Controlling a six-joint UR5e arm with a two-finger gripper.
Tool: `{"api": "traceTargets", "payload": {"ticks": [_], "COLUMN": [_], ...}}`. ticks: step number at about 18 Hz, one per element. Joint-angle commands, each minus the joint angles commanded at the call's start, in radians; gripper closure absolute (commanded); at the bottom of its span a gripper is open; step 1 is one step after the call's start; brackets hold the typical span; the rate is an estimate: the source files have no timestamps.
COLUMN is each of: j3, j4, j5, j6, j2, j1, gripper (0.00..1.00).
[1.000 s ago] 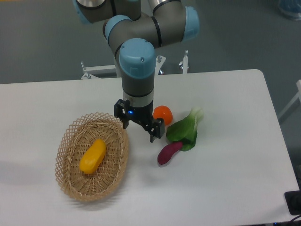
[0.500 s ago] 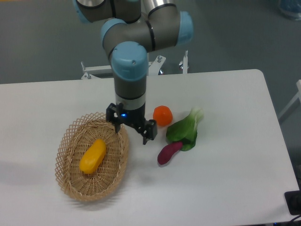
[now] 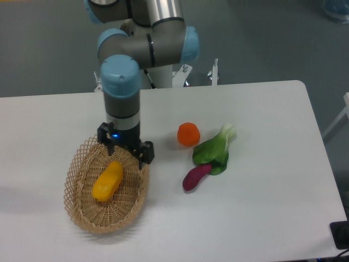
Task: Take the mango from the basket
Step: 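Move the open gripper over the wicker basket above the yellow mango, then lower the gripper onto the yellow mango and close on it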
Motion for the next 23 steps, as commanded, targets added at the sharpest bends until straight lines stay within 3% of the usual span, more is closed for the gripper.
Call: {"api": "traceTargets", "payload": {"ticks": [8,23], "j3": [0.008,0.031], "j4": [0.084,0.106], "j5": [0.003,0.021], "j6": [-0.055,-0.057], "j2": [-0.118,-0.178], "j1": [-0.078,-0.083], "gripper": [0.00,0.00]}}
